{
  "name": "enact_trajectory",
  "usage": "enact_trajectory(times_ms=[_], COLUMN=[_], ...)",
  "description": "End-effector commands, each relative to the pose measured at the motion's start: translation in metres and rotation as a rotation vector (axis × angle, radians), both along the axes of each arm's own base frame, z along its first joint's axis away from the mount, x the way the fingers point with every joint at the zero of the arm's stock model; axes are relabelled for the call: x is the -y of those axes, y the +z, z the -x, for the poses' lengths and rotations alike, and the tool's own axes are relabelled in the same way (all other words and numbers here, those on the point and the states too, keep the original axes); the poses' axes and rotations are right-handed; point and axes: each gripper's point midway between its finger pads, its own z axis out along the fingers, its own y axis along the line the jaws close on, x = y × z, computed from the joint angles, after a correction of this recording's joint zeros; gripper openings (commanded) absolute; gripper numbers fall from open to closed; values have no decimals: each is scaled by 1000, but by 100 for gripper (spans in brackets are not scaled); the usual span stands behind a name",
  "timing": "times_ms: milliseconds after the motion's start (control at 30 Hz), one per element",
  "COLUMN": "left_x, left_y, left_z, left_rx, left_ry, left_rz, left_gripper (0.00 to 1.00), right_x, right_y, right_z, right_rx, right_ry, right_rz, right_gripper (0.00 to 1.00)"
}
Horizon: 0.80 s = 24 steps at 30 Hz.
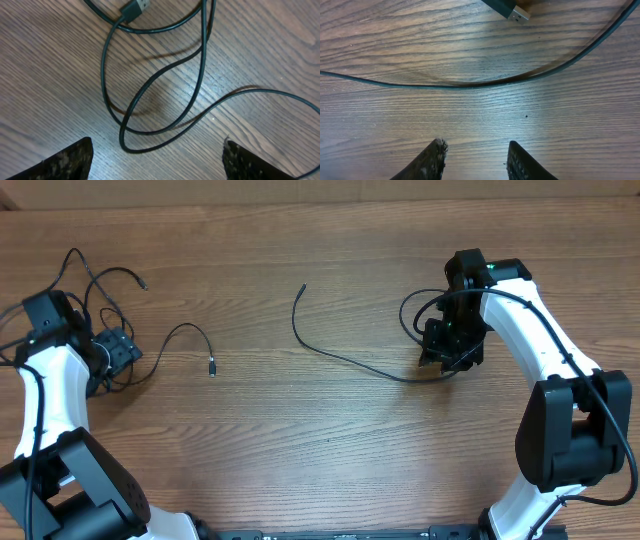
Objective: Untangle cables
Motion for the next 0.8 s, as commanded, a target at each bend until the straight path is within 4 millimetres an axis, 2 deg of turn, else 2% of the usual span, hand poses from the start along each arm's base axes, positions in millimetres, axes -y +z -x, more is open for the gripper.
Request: enact_trajectory(times_ms=[0,400,533,667,767], left_x=[5,18,17,15,14], left_y=[-14,-54,-65,-66,-66], left_z=[1,-10,-6,-4,-2], left_rx=[-14,-65,-101,-111,-122], left_ry=[-6,-72,-68,-64,-60], left_rz=[-1,7,12,2,-5], left_gripper=[82,78,62,48,29], right_x=[3,3,3,3,3], right_y=[0,1,1,1,1], right_z=[-1,2,2,3,4], right_rx=[8,-3,-4,-11,-13], right_ry=[-1,-1,-1,-1,-1], right_rz=[10,11,11,12,12], right_gripper=[39,38,38,36,35])
